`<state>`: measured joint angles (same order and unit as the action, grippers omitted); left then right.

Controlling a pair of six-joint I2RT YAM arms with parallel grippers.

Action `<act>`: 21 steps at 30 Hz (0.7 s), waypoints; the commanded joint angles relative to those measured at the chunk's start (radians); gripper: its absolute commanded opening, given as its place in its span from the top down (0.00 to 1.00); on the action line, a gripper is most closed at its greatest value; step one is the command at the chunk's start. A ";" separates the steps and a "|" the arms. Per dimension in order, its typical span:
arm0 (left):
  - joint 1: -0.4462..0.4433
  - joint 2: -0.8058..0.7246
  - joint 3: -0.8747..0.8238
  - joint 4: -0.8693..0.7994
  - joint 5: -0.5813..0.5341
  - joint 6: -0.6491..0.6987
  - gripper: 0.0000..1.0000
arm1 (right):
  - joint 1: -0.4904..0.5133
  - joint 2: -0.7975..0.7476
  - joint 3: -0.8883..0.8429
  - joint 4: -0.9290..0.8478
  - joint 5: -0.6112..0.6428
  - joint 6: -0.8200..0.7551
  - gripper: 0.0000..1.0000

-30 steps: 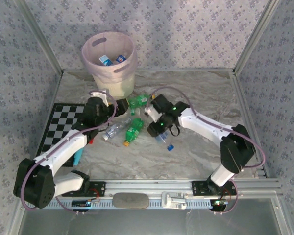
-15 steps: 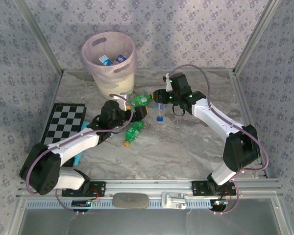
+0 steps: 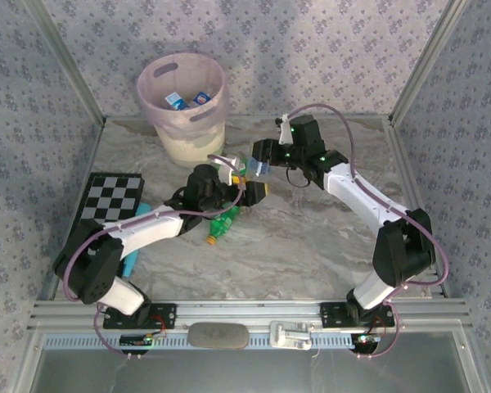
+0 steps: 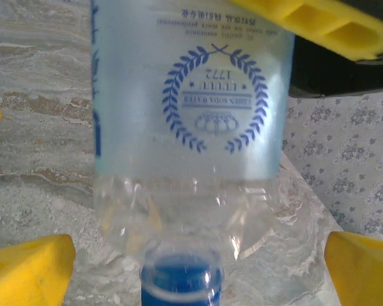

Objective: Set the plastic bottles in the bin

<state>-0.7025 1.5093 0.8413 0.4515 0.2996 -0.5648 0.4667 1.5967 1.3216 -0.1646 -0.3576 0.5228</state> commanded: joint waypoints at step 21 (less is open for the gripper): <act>-0.002 0.079 0.124 -0.059 -0.081 0.180 0.35 | 0.013 -0.001 -0.041 0.022 -0.116 0.028 0.58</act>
<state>-0.7033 1.5749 0.9546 0.3954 0.2199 -0.3977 0.4759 1.5970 1.2770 -0.1581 -0.4423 0.5358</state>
